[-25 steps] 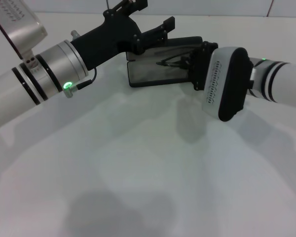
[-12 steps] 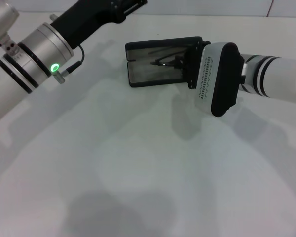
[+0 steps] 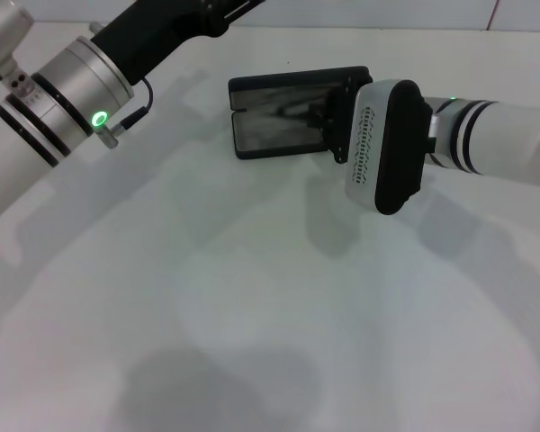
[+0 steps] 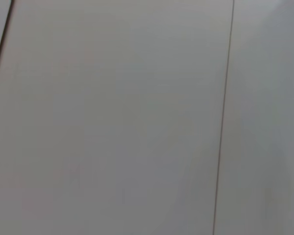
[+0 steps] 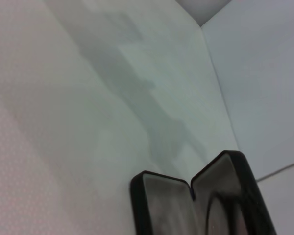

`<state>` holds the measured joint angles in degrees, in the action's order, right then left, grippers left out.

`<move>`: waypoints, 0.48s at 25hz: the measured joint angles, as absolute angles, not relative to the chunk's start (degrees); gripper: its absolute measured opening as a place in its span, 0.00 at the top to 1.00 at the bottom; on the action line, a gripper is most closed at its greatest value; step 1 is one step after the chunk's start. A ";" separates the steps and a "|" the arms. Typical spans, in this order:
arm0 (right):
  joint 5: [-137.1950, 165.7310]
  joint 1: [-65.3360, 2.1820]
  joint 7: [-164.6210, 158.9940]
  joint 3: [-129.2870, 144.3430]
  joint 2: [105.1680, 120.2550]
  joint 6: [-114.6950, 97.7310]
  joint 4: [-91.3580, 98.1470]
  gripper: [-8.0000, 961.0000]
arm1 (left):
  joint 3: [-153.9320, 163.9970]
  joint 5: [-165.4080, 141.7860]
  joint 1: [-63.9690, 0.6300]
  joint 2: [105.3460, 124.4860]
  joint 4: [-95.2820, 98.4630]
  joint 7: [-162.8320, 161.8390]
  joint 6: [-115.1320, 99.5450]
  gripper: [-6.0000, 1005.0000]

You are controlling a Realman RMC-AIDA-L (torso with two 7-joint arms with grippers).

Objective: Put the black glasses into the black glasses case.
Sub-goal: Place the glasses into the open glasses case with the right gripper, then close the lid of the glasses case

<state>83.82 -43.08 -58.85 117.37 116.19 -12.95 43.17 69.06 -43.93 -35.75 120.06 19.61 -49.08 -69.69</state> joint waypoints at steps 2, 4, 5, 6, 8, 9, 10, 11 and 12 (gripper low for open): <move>83.82 -43.64 -58.84 117.32 116.19 -12.81 42.64 0.87 | 69.07 -43.91 -35.74 120.06 19.60 -49.07 -69.69 0.11; 83.82 -44.26 -58.85 117.31 116.19 -12.69 41.98 0.87 | 69.16 -43.90 -35.70 120.06 19.60 -49.06 -69.69 0.11; 83.81 -44.48 -58.84 117.34 116.19 -12.65 41.81 0.86 | 69.20 -43.90 -35.69 120.06 19.60 -49.06 -69.68 0.11; 83.79 -44.61 -58.85 117.36 116.19 -12.61 41.74 0.86 | 69.29 -43.90 -35.68 120.05 19.60 -49.05 -69.66 0.11; 83.64 -44.53 -58.85 117.36 116.18 -12.48 42.30 0.85 | 69.33 -43.98 -35.57 120.05 19.60 -49.05 -69.61 0.11; 83.46 -44.36 -58.85 117.35 116.18 -12.46 42.83 0.85 | 69.34 -44.00 -35.45 120.05 19.60 -49.04 -69.61 0.12; 83.16 -43.96 -58.87 117.29 116.19 -12.49 43.56 0.85 | 69.34 -44.00 -35.29 120.05 19.60 -49.04 -69.60 0.12; 82.60 -43.21 -58.87 117.08 116.18 -12.82 45.05 0.85 | 69.34 -44.00 -35.05 120.04 19.59 -49.04 -69.59 0.12; 82.21 -42.36 -58.88 116.92 116.18 -13.48 46.41 0.85 | 69.33 -43.98 -34.79 120.02 19.59 -49.04 -69.59 0.12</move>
